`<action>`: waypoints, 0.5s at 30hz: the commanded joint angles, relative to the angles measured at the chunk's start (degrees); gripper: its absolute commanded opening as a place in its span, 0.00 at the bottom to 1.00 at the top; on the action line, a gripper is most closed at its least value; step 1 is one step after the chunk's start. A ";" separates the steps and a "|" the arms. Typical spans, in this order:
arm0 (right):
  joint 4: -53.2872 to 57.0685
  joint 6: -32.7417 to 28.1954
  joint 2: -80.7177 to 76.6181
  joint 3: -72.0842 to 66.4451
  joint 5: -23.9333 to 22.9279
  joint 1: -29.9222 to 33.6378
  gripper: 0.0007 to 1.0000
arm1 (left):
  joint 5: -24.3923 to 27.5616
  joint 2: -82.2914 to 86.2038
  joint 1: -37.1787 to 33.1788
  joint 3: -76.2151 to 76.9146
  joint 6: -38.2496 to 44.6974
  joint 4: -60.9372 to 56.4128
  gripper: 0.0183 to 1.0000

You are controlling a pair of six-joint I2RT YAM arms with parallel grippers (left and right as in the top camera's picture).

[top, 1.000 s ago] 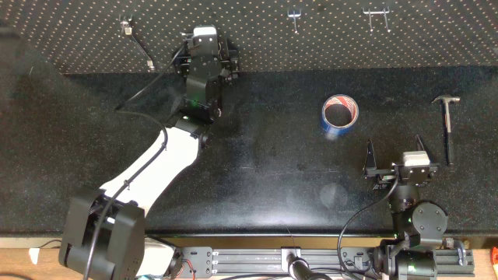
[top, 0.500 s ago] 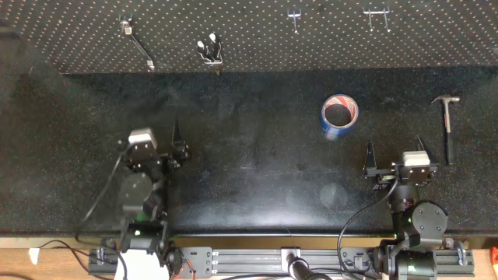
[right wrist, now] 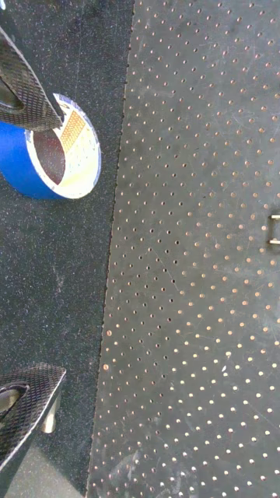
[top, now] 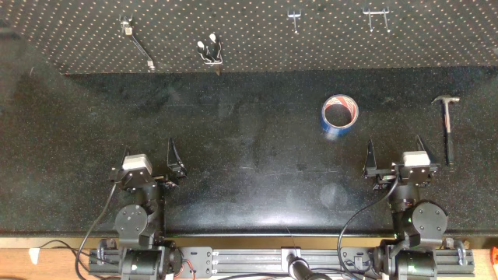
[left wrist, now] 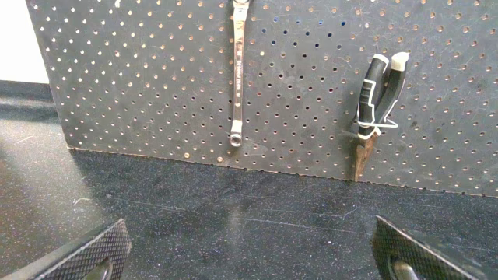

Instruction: Place Tools Onto Pegboard

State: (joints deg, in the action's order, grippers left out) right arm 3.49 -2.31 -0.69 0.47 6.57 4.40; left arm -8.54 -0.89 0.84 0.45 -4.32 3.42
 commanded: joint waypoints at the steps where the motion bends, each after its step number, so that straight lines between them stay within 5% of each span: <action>1: 0.17 -0.57 0.46 -0.24 0.09 0.28 0.98 | 0.22 0.70 -0.37 -0.13 0.76 0.31 1.00; 5: 0.31 -0.57 0.52 -0.24 -1.01 0.28 0.98 | 0.22 0.70 -0.37 -0.13 0.76 0.31 1.00; 7: -1.03 6.36 -1.75 1.07 -1.14 0.15 0.98 | 0.22 0.70 -0.37 -0.13 0.76 0.31 1.00; 9: -6.80 14.82 -19.89 10.05 0.20 -2.27 0.98 | 0.22 0.70 -0.37 -0.13 0.76 0.31 1.00; 10: -4.37 16.90 -37.48 21.09 4.59 -4.31 0.98 | 0.22 0.70 -0.37 -0.13 0.76 0.31 1.00; 12: 5.14 16.87 -56.76 36.52 9.22 -7.13 0.98 | 0.22 0.70 -0.37 -0.13 0.76 0.31 1.00; 15: 15.12 16.65 -73.35 47.63 9.18 -11.02 0.98 | 0.22 0.70 -0.37 -0.13 0.76 0.31 1.00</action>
State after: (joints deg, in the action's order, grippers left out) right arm 16.64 13.45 -68.99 44.16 14.28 -5.10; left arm -8.47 -0.47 0.78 0.47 -4.27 3.44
